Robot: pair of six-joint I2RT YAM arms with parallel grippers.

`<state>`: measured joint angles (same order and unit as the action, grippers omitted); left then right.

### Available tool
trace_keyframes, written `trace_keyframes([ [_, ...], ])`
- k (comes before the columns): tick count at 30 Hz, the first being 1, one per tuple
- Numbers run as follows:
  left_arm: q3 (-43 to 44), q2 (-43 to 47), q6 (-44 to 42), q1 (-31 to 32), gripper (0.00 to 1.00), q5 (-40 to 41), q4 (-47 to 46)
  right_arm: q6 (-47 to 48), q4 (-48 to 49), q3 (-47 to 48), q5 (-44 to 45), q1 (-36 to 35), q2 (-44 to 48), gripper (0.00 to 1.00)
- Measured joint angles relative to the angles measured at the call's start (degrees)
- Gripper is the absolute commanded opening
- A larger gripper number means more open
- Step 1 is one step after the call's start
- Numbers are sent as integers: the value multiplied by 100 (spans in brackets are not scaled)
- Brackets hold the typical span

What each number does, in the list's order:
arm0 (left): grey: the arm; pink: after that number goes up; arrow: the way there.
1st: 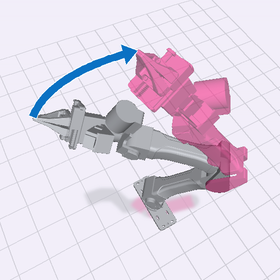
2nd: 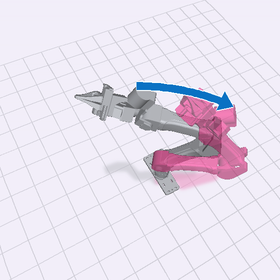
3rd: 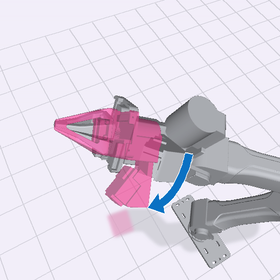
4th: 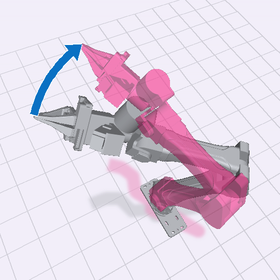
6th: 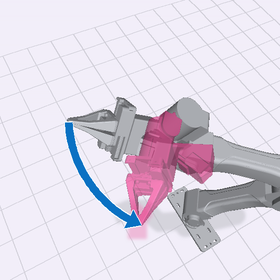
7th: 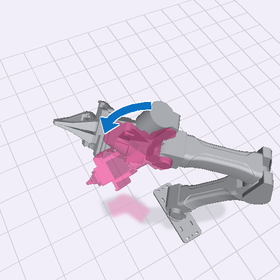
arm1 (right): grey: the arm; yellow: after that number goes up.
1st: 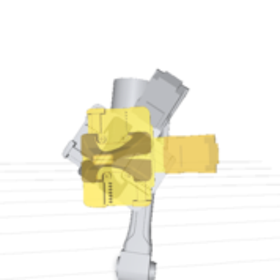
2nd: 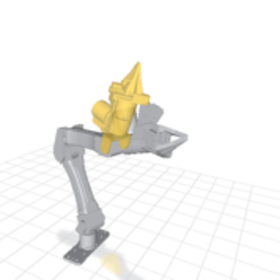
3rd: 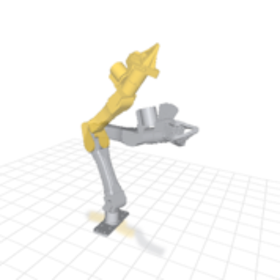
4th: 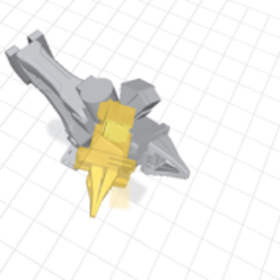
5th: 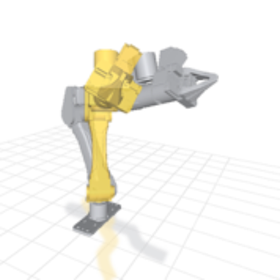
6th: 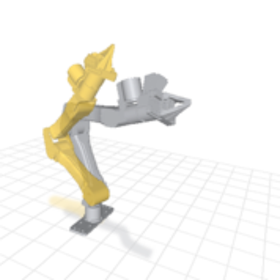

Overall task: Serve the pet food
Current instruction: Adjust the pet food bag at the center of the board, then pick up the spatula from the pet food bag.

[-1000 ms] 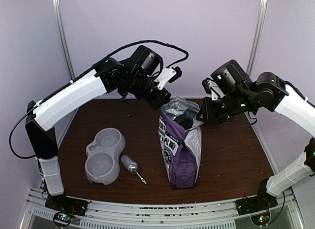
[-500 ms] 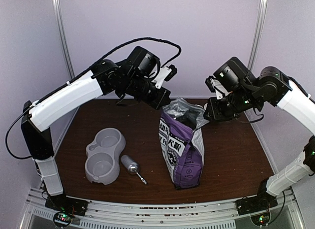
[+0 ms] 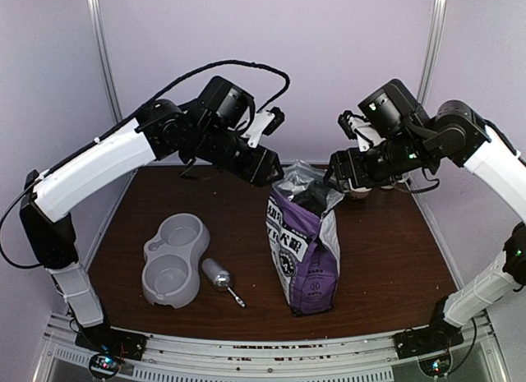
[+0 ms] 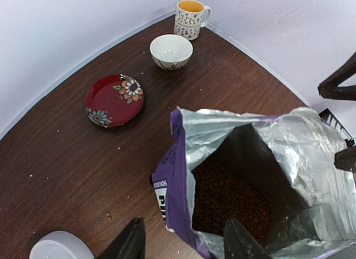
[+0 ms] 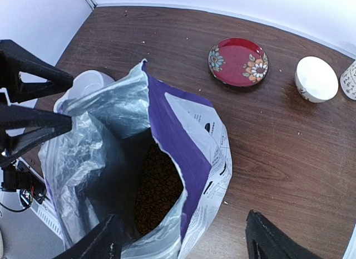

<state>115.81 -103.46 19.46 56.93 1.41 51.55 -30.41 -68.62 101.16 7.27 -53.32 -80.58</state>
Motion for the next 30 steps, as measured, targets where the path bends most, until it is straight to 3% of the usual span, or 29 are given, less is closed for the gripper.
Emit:
trace_keyframes([
  [6,-957,957,127,0,75,297,-46,166,20,282,9,0,-87,80],
  [13,-2225,2251,238,-11,88,933,-46,549,42,1012,20,0,-87,80],
  [23,-4194,3620,391,-570,98,1569,111,1067,479,1856,-273,-455,-219,78],
  [30,-4835,4391,424,-1082,98,1696,284,1237,649,2492,-291,-1097,-1025,78],
])
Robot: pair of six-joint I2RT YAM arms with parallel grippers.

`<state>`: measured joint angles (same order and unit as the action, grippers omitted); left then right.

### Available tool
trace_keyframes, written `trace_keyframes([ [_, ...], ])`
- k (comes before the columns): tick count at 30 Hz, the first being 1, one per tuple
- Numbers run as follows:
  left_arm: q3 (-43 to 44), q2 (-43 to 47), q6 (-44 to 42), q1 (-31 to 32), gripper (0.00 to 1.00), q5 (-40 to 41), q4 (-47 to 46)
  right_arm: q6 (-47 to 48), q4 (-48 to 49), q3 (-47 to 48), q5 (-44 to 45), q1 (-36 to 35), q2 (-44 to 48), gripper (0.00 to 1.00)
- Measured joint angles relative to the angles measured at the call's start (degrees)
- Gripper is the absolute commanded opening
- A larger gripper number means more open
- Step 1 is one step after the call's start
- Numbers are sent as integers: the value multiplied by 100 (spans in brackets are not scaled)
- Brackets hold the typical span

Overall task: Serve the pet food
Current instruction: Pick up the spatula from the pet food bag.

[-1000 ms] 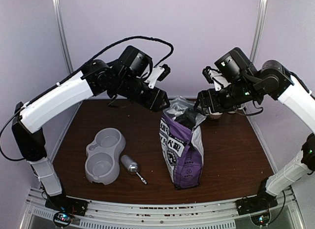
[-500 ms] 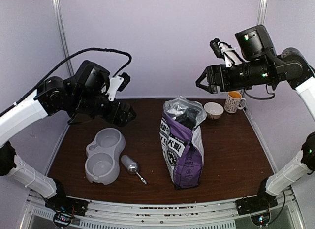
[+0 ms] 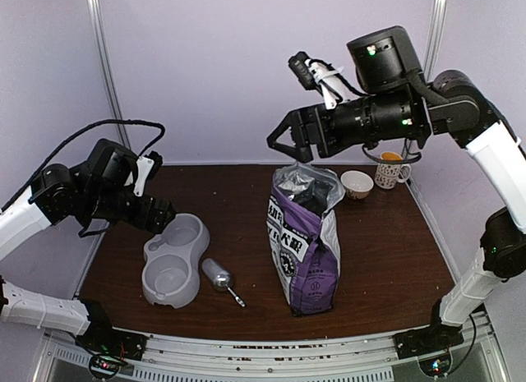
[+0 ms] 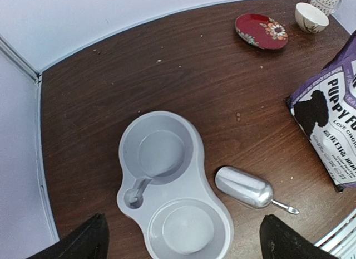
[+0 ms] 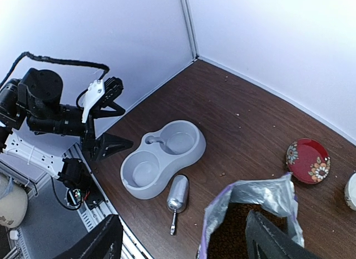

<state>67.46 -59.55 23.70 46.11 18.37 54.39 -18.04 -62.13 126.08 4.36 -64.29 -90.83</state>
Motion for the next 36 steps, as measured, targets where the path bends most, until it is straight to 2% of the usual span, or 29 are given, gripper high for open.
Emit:
trace_keyframes([
  [6,-369,238,-2,-85,98,83,59,31,90,236,-13,-435,-763,78],
  [14,-758,570,-4,-85,98,101,81,-46,243,269,-197,-645,-1467,76],
  [25,-1193,1237,-22,-85,98,98,79,-170,345,280,-326,-699,-2446,76],
  [36,-1626,1390,-72,-85,97,96,-118,-326,195,142,-326,-527,-3016,79],
])
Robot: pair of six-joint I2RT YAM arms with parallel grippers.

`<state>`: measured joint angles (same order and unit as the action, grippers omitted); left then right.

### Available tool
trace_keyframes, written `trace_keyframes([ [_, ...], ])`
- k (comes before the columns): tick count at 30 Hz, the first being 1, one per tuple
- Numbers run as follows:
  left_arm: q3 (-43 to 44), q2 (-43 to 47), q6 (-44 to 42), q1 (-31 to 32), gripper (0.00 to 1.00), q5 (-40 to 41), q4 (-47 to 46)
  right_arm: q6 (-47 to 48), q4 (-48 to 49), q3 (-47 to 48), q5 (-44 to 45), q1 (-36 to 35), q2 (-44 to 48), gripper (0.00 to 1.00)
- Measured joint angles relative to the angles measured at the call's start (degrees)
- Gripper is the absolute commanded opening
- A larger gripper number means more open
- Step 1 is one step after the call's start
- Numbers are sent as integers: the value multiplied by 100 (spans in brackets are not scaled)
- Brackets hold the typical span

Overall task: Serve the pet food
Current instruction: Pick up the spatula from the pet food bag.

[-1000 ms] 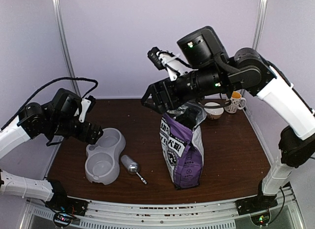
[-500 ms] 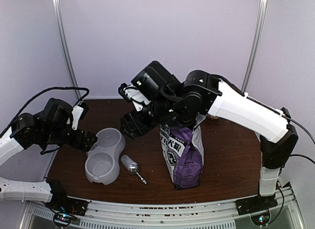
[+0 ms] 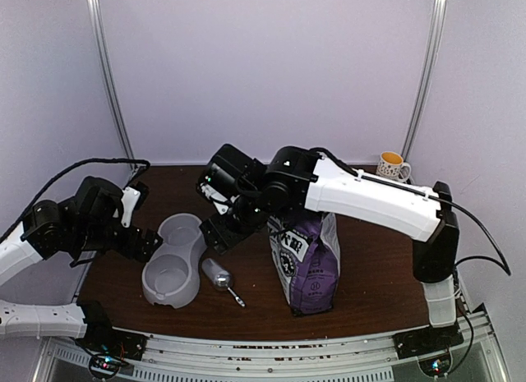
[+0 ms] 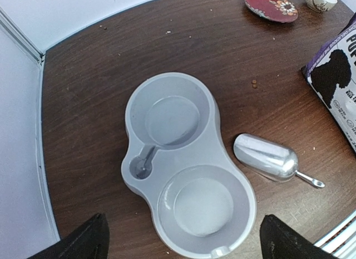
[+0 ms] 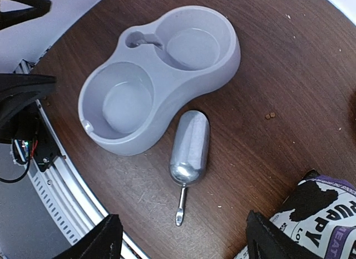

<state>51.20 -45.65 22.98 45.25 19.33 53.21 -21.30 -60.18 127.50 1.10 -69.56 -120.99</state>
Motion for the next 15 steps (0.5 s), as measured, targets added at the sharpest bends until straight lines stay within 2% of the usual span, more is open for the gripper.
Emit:
trace_keyframes([
  [6,-61,11,-52,0,98,2,-105,-118,-46,-133,-282,269,-299,80],
  [15,-98,11,-63,0,98,2,-160,-201,-42,-133,-754,267,-1019,81],
])
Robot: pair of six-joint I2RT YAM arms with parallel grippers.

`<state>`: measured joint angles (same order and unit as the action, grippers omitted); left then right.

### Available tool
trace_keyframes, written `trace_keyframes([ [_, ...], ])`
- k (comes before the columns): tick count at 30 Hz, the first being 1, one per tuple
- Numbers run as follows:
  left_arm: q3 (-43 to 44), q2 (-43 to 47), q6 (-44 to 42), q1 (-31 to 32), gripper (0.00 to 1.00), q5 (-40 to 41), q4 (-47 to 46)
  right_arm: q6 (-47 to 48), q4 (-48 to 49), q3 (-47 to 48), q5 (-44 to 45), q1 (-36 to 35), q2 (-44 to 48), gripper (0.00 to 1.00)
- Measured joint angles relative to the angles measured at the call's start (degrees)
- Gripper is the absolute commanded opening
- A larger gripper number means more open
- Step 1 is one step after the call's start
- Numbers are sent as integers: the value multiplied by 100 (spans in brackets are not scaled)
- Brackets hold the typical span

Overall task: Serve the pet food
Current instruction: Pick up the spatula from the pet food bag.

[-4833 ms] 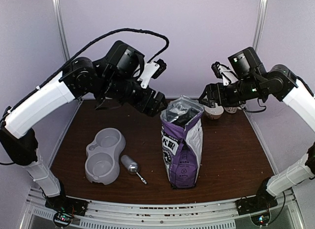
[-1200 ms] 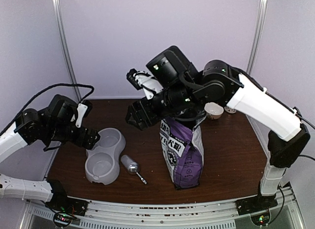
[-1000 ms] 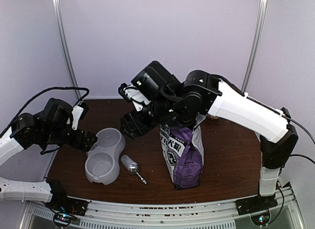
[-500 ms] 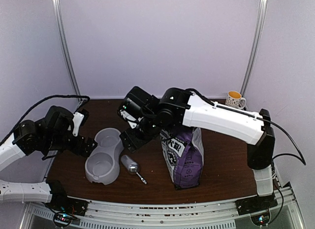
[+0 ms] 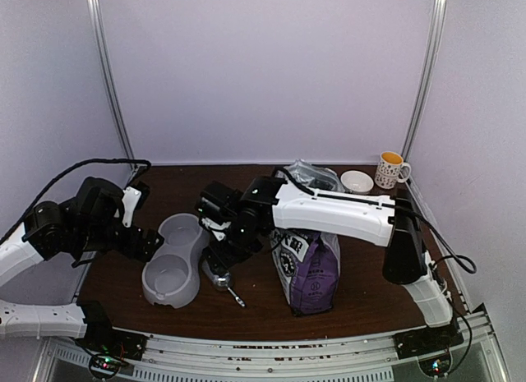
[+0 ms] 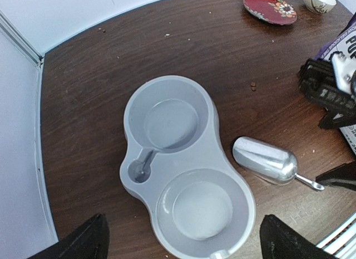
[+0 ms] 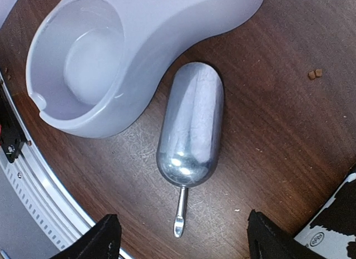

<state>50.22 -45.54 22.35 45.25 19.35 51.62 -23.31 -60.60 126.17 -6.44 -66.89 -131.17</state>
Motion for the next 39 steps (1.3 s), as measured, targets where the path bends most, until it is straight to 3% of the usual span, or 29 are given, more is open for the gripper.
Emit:
trace_keyframes([
  [27,-22,0,-17,0,98,-2,-85,-796,442,313,380,-160,-973,82],
  [33,-22,0,-17,0,97,0,-87,-798,199,310,616,-203,-723,82],
  [39,-22,55,-17,0,97,0,-103,-920,-138,310,1130,-367,131,83],
])
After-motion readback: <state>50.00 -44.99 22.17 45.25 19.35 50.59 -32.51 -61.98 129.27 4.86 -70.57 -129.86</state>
